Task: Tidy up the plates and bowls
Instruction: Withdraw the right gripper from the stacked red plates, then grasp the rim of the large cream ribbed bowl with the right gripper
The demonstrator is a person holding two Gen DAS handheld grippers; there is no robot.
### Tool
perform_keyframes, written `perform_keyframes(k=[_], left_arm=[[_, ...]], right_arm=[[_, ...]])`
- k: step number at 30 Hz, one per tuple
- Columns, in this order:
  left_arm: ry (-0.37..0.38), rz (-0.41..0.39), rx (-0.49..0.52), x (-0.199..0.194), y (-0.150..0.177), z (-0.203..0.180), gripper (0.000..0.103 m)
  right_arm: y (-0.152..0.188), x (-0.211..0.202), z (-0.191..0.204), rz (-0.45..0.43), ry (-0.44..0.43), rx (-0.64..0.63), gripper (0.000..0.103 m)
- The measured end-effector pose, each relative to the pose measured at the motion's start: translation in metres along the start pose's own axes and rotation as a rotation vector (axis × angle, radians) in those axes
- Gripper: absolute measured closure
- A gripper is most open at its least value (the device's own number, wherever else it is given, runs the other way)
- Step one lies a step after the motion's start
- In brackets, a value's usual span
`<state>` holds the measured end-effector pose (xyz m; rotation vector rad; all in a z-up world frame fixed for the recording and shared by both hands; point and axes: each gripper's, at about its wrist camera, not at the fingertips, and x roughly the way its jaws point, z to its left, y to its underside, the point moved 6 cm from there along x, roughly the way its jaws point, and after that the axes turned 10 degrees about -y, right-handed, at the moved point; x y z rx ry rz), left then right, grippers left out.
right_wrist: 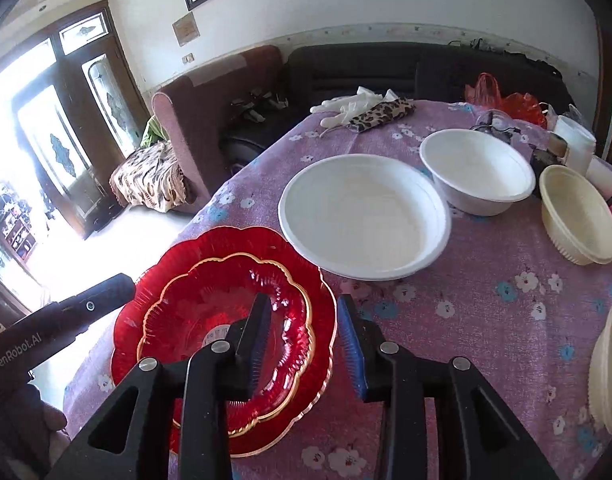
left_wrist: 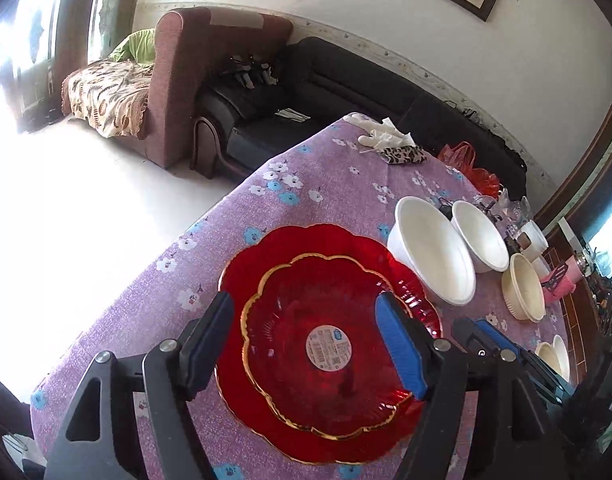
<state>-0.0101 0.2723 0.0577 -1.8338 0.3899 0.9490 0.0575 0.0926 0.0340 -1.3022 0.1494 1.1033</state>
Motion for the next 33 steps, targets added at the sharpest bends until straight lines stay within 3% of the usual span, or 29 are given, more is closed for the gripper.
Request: perform_keyframes(k=[5,9,19,26,29,33], left_arm=[[0.016,-0.023,0.063,-0.02,0.017,-0.029,0.02],[0.087,-0.019,0.142,-0.029,0.036,-0.065,0.018],[0.262,0.09,0.328,-0.036,0.108,-0.173,0.018],[0.259,0.114,0.353,-0.044,0.13,-0.189,0.018],[0.233,0.109,0.378,-0.044,0.137,-0.188,0.018],[0.223,0.14,0.39,-0.035,0.149,-0.193,0.018]], right_arm=[[0.028,-0.049,-0.023,-0.05,0.025,0.021,0.045],[0.06,-0.081,-0.061,-0.061,0.11,0.062,0.045],[0.115,-0.172,-0.154,-0.106,0.237,0.242,0.045],[0.134,-0.235,-0.2,-0.213,0.269,0.329,0.044],[0.146,-0.266,-0.241,-0.284,0.298,0.423,0.041],[0.159,-0.277,-0.294,-0.301,0.298,0.578,0.041]])
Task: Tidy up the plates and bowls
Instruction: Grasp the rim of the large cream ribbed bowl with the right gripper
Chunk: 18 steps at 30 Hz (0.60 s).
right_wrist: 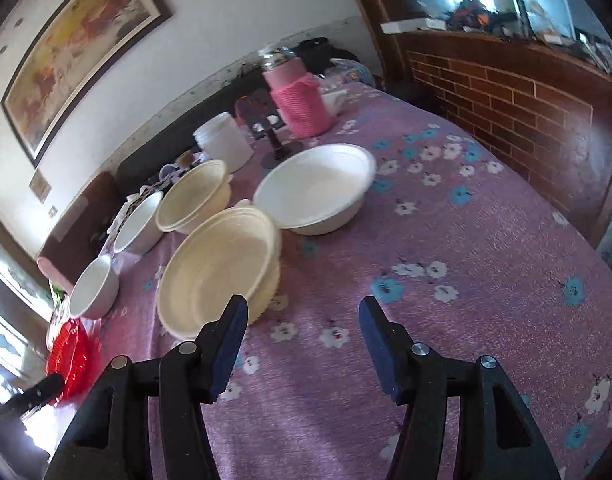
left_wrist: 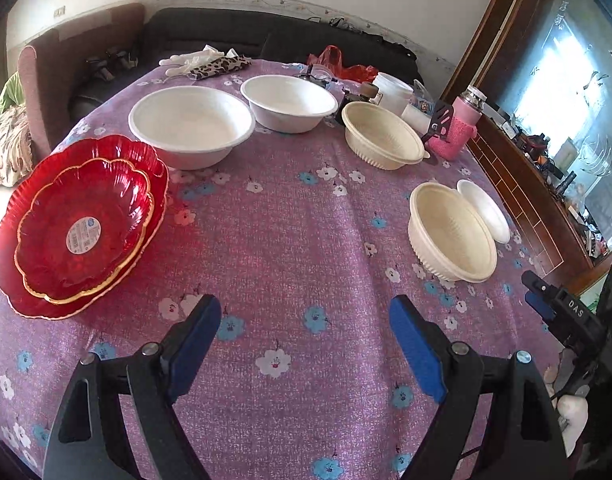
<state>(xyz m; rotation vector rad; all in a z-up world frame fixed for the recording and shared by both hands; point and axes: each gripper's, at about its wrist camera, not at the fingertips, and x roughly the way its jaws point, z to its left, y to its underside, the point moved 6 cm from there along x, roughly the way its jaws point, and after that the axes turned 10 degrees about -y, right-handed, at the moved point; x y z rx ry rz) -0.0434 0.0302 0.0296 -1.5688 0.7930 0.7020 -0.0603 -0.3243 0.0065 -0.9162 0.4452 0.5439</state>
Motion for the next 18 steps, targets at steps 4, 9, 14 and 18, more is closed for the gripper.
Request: perform_keyframes(k=[4,9,14,18], left_arm=[[-0.001,0.027,0.036,0.008,0.007,-0.017,0.018],[-0.015,0.024,0.059,0.006,0.01,-0.024,0.018],[-0.041,0.028,0.053,0.006,0.011,-0.016,0.018],[-0.036,0.01,0.035,0.006,0.002,-0.012,0.018]], right_arm=[[-0.009,0.02,-0.008,0.038,-0.072,0.088,0.041],[-0.023,0.066,0.011,0.085,-0.106,0.108,0.041],[-0.012,0.108,0.03,0.187,-0.067,0.073,0.081],[0.004,0.117,0.054,0.263,-0.133,0.034,0.087]])
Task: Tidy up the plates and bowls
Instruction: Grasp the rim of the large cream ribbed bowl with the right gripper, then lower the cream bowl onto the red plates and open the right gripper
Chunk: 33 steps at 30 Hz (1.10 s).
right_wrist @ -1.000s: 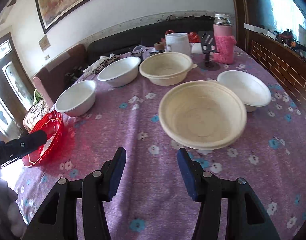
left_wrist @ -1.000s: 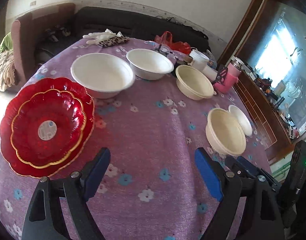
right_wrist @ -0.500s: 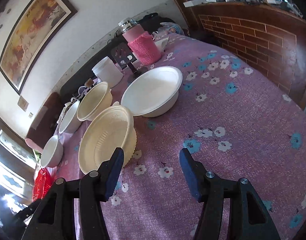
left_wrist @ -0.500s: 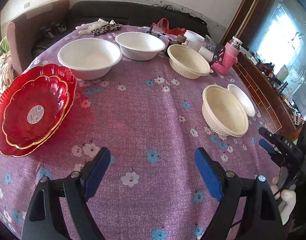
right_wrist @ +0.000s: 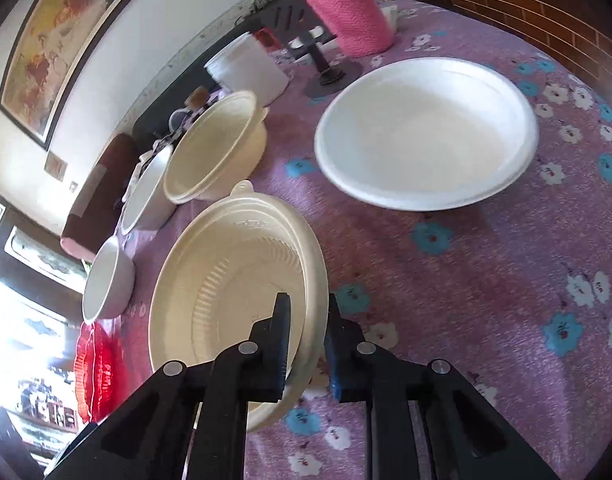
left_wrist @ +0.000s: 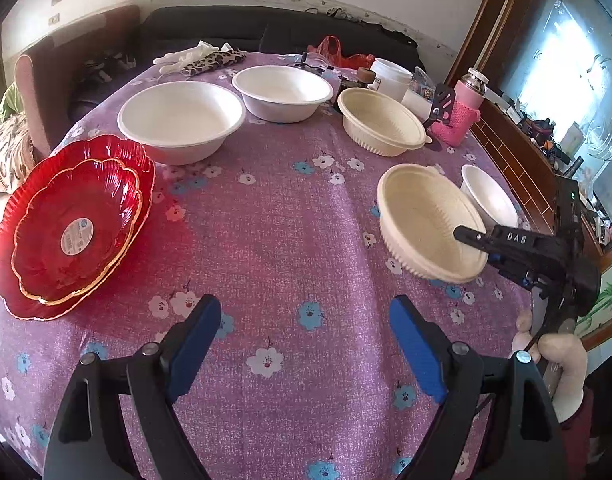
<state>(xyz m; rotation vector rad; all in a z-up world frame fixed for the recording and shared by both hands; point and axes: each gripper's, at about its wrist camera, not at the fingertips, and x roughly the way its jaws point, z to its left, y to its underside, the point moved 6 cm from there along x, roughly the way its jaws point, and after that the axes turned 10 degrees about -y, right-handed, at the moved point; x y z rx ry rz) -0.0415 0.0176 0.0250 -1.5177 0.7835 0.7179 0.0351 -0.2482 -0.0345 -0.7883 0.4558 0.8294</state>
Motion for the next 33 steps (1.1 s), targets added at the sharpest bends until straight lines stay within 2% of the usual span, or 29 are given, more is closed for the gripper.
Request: perform_keyframes(k=[6,12,14,16,17,21,24,26,29,33], left_arm=[[0.008,0.005,-0.028,0.02,-0.024,-0.001,0.018],[0.041,0.077,-0.055,0.063,-0.033,-0.015,0.018],[0.057,0.117,-0.055,0.078,-0.034,-0.023,0.03],[0.071,0.16,-0.022,0.089,-0.033,-0.036,0.082],[0.076,0.181,-0.008,0.093,-0.03,-0.042,0.09],[0.072,0.165,0.0,0.084,-0.026,-0.048,0.091],[0.084,0.128,-0.025,0.059,-0.031,-0.035,0.091],[0.068,0.077,-0.037,0.037,-0.04,-0.02,0.09],[0.007,-0.011,-0.065,0.003,-0.054,0.017,0.086],[-0.077,-0.076,-0.143,-0.025,-0.065,0.086,0.083]], right_arm=[[0.031,0.014,0.035,0.133,-0.1,-0.082,0.087],[0.045,0.022,0.039,0.169,-0.091,-0.096,0.086],[0.046,0.022,0.039,0.167,-0.09,-0.093,0.086],[0.047,0.022,0.039,0.164,-0.085,-0.095,0.086],[0.047,0.022,0.038,0.164,-0.083,-0.096,0.086],[0.048,0.015,0.04,0.143,-0.041,-0.115,0.086],[0.045,0.007,0.054,0.128,-0.061,-0.13,0.086],[0.041,0.003,0.077,0.114,-0.088,-0.161,0.085],[0.038,0.008,0.123,0.113,-0.135,-0.228,0.085],[0.045,0.034,0.194,0.142,-0.19,-0.334,0.085]])
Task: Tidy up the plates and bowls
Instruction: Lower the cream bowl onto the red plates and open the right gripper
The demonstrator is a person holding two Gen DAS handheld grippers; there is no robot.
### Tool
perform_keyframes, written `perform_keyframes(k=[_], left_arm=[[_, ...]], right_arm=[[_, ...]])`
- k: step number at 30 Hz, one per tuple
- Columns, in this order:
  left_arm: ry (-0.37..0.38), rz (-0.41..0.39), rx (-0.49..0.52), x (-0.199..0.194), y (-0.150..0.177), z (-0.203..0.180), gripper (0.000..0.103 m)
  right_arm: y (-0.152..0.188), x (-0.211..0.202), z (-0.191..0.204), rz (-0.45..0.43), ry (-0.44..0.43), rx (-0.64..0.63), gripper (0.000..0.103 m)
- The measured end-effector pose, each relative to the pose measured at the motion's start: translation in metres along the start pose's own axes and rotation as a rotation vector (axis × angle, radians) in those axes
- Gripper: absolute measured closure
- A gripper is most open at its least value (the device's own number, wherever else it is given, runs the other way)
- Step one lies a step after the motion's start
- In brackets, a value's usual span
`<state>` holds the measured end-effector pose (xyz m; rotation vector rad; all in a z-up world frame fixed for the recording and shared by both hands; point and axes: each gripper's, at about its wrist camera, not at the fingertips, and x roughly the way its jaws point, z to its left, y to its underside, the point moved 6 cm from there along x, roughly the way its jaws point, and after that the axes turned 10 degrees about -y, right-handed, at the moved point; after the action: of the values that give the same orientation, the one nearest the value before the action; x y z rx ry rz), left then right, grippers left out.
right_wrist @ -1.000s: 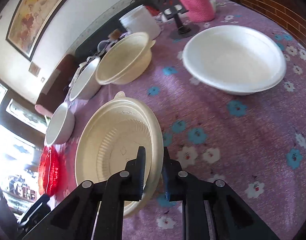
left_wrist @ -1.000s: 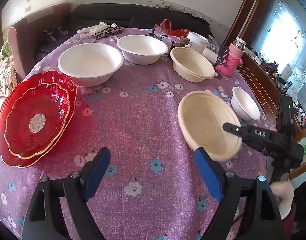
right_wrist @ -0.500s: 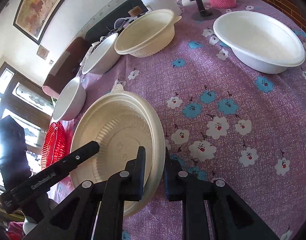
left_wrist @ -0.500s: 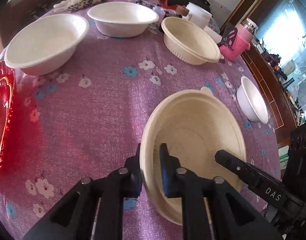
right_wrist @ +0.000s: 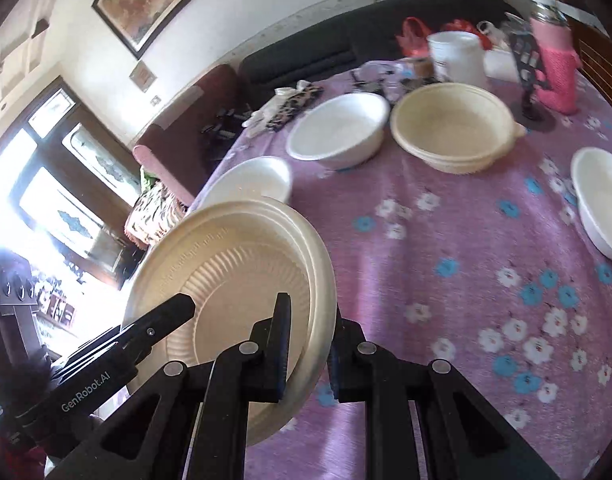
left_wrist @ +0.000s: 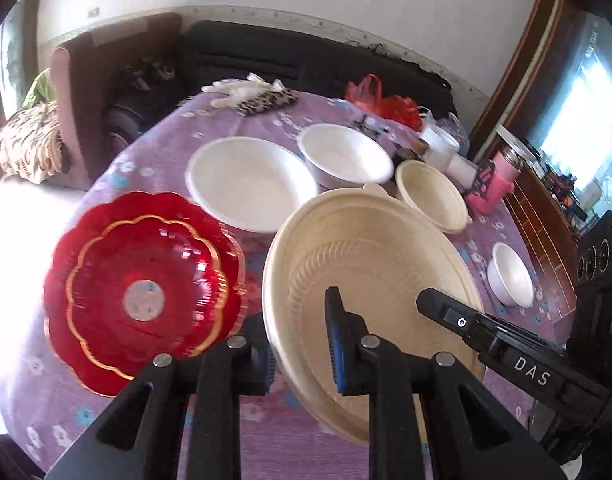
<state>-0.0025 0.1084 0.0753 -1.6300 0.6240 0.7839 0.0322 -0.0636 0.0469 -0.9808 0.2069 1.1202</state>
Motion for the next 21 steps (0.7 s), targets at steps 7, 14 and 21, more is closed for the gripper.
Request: perform_keyframes(k=[7,14,21], left_arm=[[-0.139,0.052,-0.141,0.031,-0.006,0.112,0.081],[-0.184,0.139,-0.195,0.079,0.002,0.156,0.081],[-0.174,0.129,-0.203,0.082,0.001,0.162,0.063]], right_arm=[[-0.004,0.103,0.082,0.123,0.003,-0.159,0.085],[0.006,0.164,0.098,0.195,0.073,-0.214,0.085],[0.009,0.189,0.089,0.223,0.105,-0.219,0.084]])
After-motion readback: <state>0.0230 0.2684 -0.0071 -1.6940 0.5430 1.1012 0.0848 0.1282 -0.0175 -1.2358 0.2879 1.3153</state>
